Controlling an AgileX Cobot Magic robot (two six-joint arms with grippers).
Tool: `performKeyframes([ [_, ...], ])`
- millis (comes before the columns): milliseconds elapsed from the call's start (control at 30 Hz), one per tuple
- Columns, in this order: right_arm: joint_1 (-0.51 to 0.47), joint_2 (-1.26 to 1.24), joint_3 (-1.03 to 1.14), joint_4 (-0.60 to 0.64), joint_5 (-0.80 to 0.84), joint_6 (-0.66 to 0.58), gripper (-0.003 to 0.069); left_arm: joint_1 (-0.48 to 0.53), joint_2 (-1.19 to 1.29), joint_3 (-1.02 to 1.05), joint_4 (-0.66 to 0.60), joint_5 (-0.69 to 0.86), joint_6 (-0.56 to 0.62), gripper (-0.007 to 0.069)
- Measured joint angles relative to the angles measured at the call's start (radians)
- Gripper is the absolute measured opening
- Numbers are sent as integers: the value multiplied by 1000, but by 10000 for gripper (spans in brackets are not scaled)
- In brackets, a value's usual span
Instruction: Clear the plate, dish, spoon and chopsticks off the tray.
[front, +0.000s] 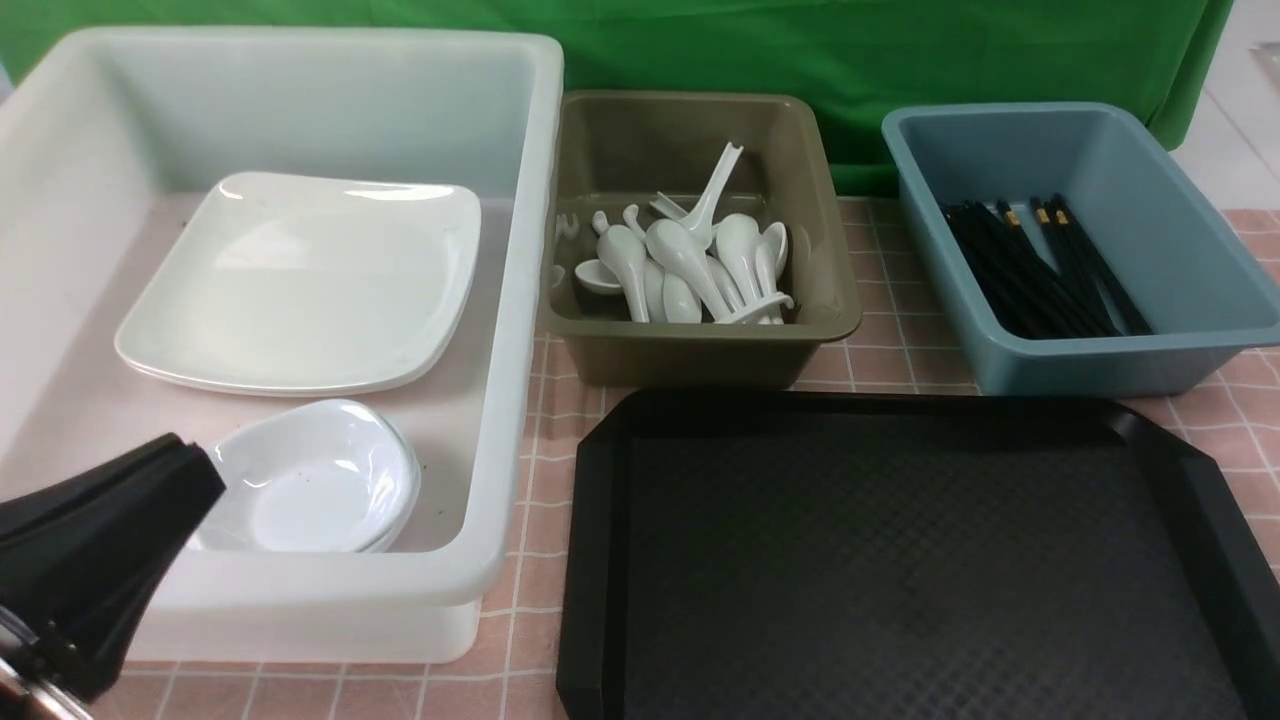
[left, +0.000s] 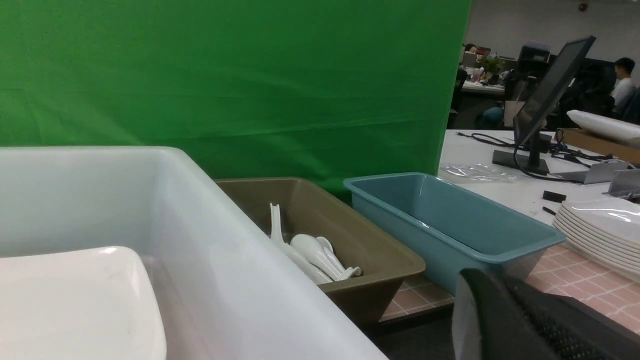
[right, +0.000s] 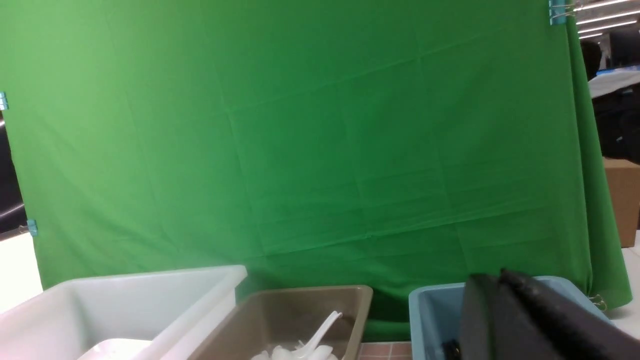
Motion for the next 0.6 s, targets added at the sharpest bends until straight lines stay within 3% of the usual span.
performKeyframes([
  [500,0,0,0,0,-2,0,102,1,-7,9,27,4,51,4],
  [600,0,0,0,0,-2,0,108,59,-51,39,31,6,71,4],
])
